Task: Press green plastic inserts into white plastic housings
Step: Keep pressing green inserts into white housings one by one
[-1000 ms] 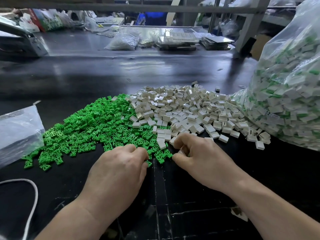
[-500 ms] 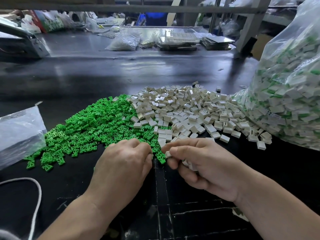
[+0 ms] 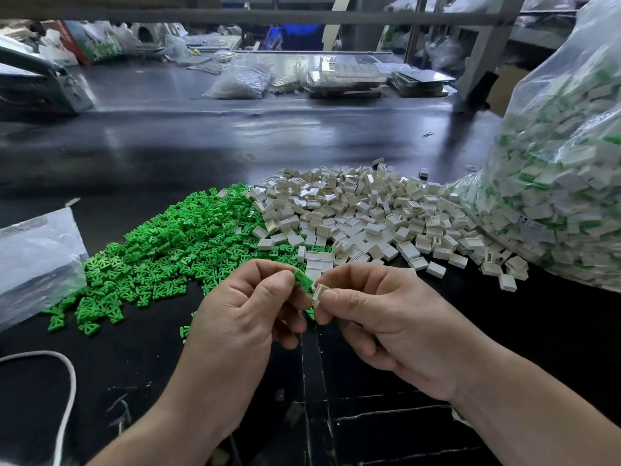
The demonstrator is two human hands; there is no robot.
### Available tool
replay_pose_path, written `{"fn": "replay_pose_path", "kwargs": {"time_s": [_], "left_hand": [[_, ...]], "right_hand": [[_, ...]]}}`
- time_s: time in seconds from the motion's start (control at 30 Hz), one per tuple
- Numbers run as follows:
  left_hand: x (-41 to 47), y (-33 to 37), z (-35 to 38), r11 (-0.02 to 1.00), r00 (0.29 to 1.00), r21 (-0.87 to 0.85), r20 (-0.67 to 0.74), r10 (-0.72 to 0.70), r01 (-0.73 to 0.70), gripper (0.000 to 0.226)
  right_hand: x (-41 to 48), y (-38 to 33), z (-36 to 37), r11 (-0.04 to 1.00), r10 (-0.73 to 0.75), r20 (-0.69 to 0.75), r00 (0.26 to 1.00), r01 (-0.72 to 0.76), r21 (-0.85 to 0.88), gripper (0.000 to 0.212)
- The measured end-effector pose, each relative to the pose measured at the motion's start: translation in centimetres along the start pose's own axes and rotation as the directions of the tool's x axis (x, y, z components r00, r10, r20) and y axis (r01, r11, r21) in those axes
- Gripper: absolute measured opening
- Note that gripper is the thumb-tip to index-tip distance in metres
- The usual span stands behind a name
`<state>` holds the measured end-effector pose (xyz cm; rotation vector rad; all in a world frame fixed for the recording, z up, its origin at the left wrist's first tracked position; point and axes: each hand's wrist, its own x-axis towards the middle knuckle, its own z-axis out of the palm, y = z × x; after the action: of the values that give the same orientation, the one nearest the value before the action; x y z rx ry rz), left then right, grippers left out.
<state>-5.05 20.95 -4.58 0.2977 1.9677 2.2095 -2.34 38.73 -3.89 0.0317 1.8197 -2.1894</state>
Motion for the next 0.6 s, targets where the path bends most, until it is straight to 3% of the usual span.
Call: {"fn": "replay_pose_path", "kwargs": {"time_s": [0.37, 0.6], "left_hand": [[-0.32, -0.45, 0.33, 0.998, 0.998, 0.031, 0.025, 0.054, -0.054, 0.02], [-0.24, -0.85, 0.3, 0.994, 0.995, 0.051, -0.009, 0.097, -0.096, 0.015]], "right_hand": [[0.06, 0.11, 0.28, 0.988, -0.129, 0.005, 0.992, 0.129, -0.08, 0.003], [-0.11, -0.08, 0.42, 0.99, -0.126, 0.011, 0.992, 0.127, -0.063, 0.003]]}}
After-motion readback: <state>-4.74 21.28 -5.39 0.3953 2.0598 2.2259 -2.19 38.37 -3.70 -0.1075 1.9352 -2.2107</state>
